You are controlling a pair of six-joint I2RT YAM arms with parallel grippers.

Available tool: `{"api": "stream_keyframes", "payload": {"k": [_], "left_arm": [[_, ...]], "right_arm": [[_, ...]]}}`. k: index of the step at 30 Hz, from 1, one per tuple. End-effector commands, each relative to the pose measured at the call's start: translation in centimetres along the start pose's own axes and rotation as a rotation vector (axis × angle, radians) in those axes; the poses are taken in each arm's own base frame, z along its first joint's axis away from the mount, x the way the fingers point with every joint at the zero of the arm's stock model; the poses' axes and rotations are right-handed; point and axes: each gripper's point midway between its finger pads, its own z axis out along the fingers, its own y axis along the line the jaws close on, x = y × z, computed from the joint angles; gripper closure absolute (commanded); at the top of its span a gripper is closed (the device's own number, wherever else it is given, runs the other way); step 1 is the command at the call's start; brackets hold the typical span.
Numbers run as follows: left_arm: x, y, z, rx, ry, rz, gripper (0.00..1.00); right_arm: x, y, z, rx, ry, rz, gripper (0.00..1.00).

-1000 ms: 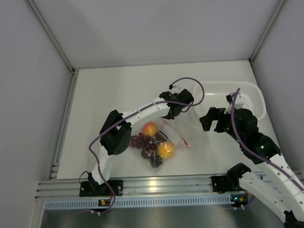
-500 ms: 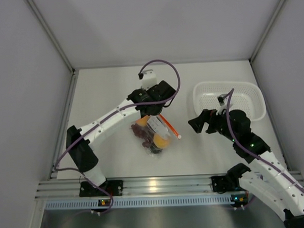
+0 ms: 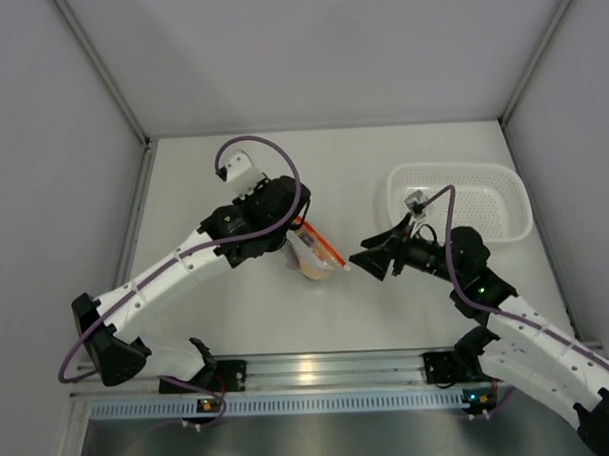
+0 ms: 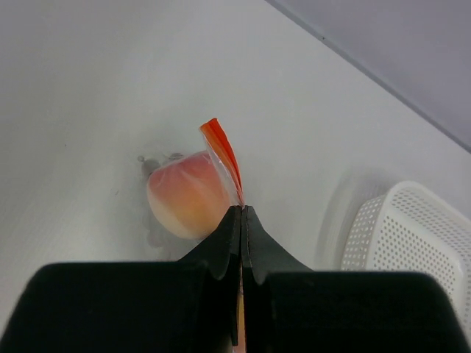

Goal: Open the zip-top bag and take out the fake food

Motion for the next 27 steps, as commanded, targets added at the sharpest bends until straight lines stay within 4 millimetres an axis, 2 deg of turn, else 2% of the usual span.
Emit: {"api": "stream_keyframes", "payload": {"k": [1,2,3,5,7,12,17,22,24,25,26,27], "left_arm": [[-4.0,-0.7,-1.1,0.042,-0.120,-0.227,1.00],[-4.2,-0.7,-1.2,0.043,-0.124,-0.256,1.00],[-4.3,-0.5,-1.3,0.042,-0.130,-0.267,1.00],[-5.0,-0.6,-1.6,0.056,-0.146,-0.306,1.00],[-5.7,-0.7,-2.0,0.071,-0.154,-0.328,1.00],[-6.9,-1.7,-2.7,0.103,-0.160,-0.348,1.00],[-6.8,-2.1,-3.0,0.129,-0.140,-0.352,1.00],[-6.8,-2.3,-3.2,0.154,-0.132,-0.371,1.00],[-6.7,-2.3,-3.1,0.153,-0.132,-0.371,1.00],[-6.7,-2.4,-3.1,0.155,-0.131,-0.372,1.00],[-6.7,-2.3,-3.1,0.153,-0.130,-0.366,1.00],[-6.6,-2.3,-3.0,0.152,-0.130,-0.364,1.00]], "right_arm": [[-1.8,3.6,1.0,-0.120,-0.061,-0.138,0.32],[-1.8,3.1,1.3,-0.082,-0.079,-0.155,0.34],[-1.5,3.8,1.5,-0.095,-0.085,-0.168,0.35],[-1.4,3.4,1.8,-0.060,-0.107,-0.201,0.37],[-1.2,3.9,2.2,-0.063,-0.127,-0.224,0.37],[-1.0,2.7,3.5,0.001,-0.134,-0.247,0.41],[-1.6,2.6,4.2,0.014,-0.150,-0.273,0.43],[-0.7,3.0,5.3,-0.028,-0.103,-0.274,0.47],[0.0,3.3,5.8,-0.057,-0.071,-0.270,0.53],[0.2,3.5,5.9,-0.064,-0.066,-0.273,0.61],[0.3,3.5,5.9,-0.066,-0.062,-0.274,0.77],[0.2,3.6,5.9,-0.066,-0.066,-0.274,0.84]]}}
